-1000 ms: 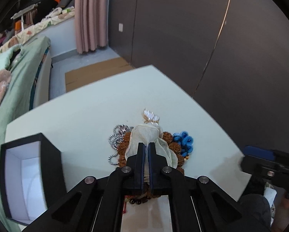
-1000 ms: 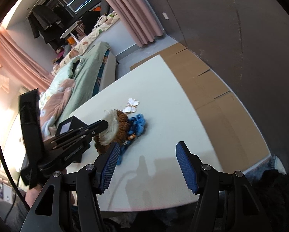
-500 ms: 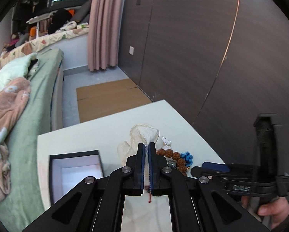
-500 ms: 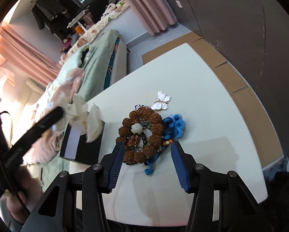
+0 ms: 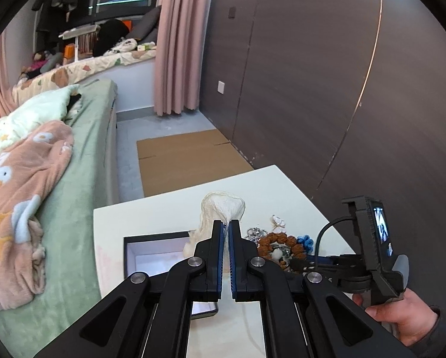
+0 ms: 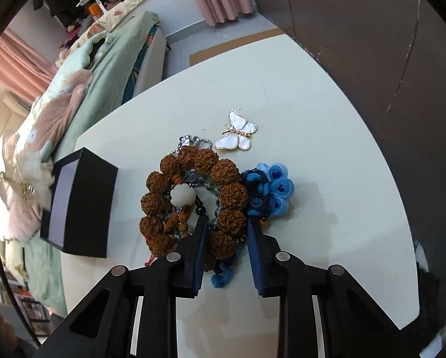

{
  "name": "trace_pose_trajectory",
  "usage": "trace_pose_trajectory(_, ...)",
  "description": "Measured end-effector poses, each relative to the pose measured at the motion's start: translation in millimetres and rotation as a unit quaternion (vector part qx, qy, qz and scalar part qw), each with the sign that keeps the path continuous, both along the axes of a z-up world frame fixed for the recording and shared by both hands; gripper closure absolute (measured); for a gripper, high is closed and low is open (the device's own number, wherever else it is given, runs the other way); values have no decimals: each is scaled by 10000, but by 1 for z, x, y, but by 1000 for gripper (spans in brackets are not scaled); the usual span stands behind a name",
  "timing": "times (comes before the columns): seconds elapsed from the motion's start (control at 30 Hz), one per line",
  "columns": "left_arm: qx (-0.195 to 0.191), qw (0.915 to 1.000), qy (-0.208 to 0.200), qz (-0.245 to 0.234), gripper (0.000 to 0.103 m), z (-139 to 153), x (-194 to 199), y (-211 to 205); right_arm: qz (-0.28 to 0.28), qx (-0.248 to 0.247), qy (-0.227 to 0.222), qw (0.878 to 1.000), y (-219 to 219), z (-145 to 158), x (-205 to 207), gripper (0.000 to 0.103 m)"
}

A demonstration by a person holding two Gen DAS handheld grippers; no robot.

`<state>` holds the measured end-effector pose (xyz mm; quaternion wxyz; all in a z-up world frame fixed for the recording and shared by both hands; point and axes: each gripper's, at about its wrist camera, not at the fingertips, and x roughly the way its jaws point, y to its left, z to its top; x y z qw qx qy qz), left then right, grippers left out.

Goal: Organize jewelry
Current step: 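Lift the white flower with the left tool while the right tool grasps the brown bead bracelet, then carry the brown bead bracelet with the right tool and drop it into the black box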

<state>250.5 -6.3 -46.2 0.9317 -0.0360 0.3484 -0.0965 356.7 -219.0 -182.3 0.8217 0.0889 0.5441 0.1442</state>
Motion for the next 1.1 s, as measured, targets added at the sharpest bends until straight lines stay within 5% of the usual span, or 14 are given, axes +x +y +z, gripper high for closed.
trace_pose_trajectory(0.47, -126, 9998, -72, 109, 100, -4, -9, 25, 15, 285, -796, 9964, -7, 66, -23, 83)
trace_pose_trajectory(0.77, -444, 9973, 481, 332, 99, -30, 7, 49, 320, 598, -1053, 9921, 19, 96, -35, 83)
trace_pose_trajectory(0.83, -573, 9961, 594, 302, 91, -33, 10, 52, 362, 635, -1081, 9915, 26, 100, -35, 83)
trace_pose_trajectory(0.87, -616, 9955, 646, 321, 68, -35, 12, 54, 388, 649, -1103, 9910, 29, 103, -35, 83)
trace_pose_trajectory(0.9, -642, 9953, 634, 358, 32, -35, 12, 57, 410, 669, -1121, 9906, 33, 106, -35, 83)
trace_pose_trajectory(0.97, -718, 9953, 446, 477, 6, -31, 7, 64, 460, 686, -1154, 9899, 42, 111, -35, 83)
trace_pose_trajectory(1.1, -807, 9938, 337, 685, 6, -27, -1, 81, 599, 812, -1190, 9878, 55, 118, -34, 83)
